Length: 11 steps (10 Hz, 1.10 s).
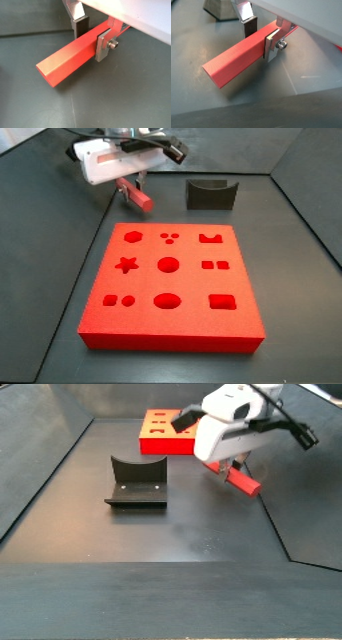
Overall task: Pick up the hexagon object. Move up. Place the hexagon object on the fixture. Regrasp the hexagon object. Move to above the board. Insert the hexagon object.
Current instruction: Move up, then place the hexagon object on the fixture.
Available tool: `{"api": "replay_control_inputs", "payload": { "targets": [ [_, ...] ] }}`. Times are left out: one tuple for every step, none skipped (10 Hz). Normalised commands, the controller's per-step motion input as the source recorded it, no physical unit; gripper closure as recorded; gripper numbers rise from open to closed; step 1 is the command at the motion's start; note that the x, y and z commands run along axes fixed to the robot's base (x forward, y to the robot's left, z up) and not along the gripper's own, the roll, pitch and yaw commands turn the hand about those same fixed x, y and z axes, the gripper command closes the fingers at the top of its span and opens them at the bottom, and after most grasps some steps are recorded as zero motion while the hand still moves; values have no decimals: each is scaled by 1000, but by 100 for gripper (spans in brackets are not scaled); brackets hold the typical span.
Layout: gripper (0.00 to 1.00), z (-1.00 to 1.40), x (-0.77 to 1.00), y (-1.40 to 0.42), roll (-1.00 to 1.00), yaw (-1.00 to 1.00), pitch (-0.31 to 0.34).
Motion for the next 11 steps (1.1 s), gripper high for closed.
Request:
{"api": "replay_control_inputs", "payload": {
  "targets": [
    [100,554,-1,-5,7,-14,70],
    [100,340,-11,5,18,-14,64],
    [100,249,-18,8,22,-14,57],
    [100,1000,0,0,0,0,0],
    [100,1000,7,0,4,0,-6],
    [100,1000,-5,1,5,-1,17],
    [100,1000,-9,4,11,-2,31],
    [100,1000,-14,7,16,-3,39],
    [100,1000,-18,10,22,-5,43],
    [100,1000,-21,13,29,-7,45],
    [100,1000,-26,19,37,-10,47]
  ]
}}
